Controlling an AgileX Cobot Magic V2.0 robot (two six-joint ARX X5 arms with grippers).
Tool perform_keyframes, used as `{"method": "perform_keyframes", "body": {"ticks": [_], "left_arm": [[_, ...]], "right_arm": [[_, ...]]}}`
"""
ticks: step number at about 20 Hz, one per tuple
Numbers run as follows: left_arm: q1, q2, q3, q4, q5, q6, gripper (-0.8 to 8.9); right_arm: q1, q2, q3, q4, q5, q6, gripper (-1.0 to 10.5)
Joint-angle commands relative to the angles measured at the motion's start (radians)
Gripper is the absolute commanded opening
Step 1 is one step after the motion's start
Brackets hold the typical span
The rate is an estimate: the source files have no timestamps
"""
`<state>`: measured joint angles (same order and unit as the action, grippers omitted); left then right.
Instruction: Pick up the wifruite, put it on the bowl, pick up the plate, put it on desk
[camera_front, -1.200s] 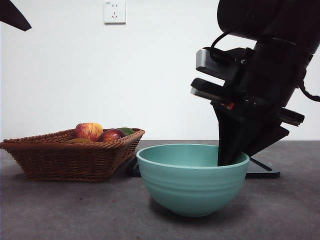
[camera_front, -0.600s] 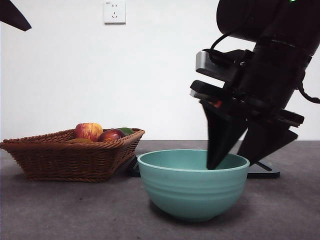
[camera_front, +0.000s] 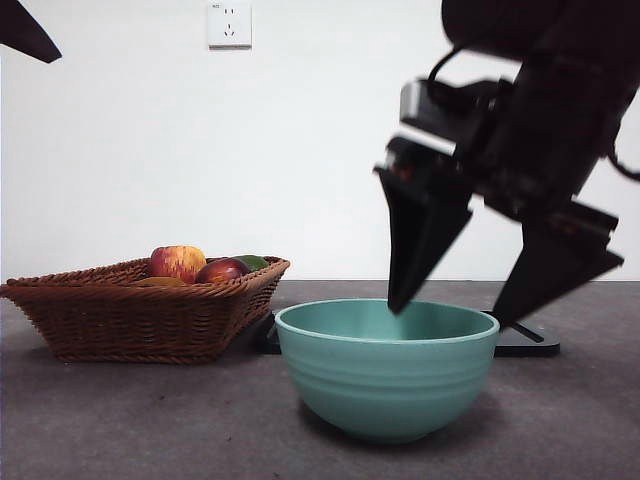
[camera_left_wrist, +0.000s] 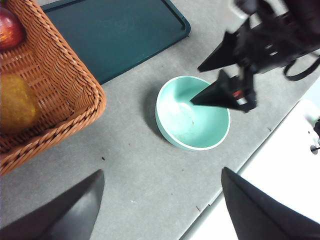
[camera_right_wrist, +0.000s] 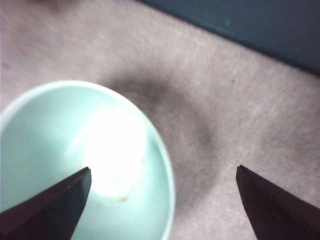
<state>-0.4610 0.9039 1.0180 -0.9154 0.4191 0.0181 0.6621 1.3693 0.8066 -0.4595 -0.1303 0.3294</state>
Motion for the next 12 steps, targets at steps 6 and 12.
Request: {"method": "perform_keyframes", "body": {"ticks": [6, 12], "left_arm": [[-0.006, 0.007, 0.01, 0.011, 0.005, 0.019, 3.72], [-0.006, 0.007, 0.01, 0.011, 0.005, 0.019, 3.72]], "right_arm": [[0.01, -0.124, 0.007, -0.027, 0.003, 0.023, 4.9], [0.01, -0.278, 0.007, -0.058, 0.002, 0.023, 4.9]]}}
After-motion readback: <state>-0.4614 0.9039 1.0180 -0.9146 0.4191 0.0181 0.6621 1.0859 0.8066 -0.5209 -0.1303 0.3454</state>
